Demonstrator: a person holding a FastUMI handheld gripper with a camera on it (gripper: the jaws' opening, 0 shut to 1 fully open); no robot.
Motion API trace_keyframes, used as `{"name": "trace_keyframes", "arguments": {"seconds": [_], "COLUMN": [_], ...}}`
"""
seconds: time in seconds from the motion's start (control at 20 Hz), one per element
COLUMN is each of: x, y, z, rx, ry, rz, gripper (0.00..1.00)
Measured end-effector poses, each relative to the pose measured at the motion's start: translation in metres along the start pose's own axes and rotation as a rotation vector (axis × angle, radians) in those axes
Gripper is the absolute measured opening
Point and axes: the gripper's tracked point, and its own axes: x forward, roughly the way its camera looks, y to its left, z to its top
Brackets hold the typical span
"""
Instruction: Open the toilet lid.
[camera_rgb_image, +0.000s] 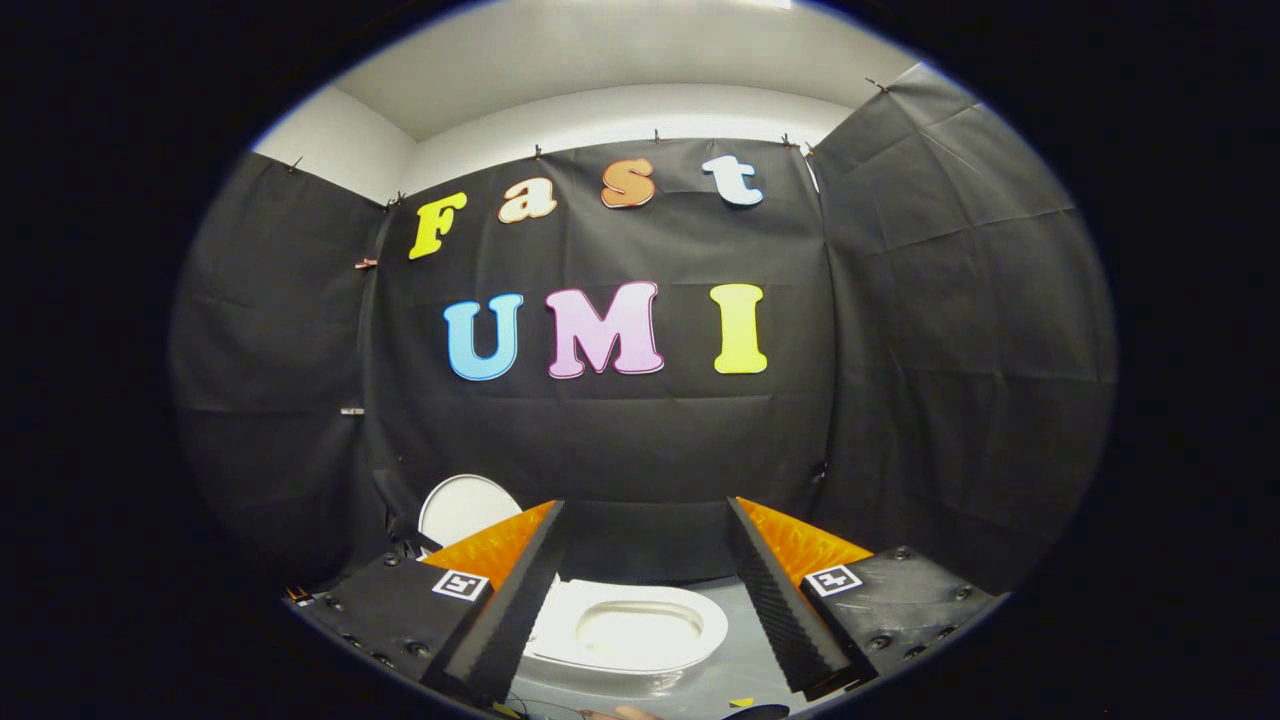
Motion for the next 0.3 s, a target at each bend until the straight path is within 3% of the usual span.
{"name": "trace_keyframes", "arguments": {"seconds": [0.3], "x": [0.001], "y": [-0.019], "z": [0.000], "rx": [-0.005], "ry": [0.001], "rz": [0.002], "gripper": [0.99]}}
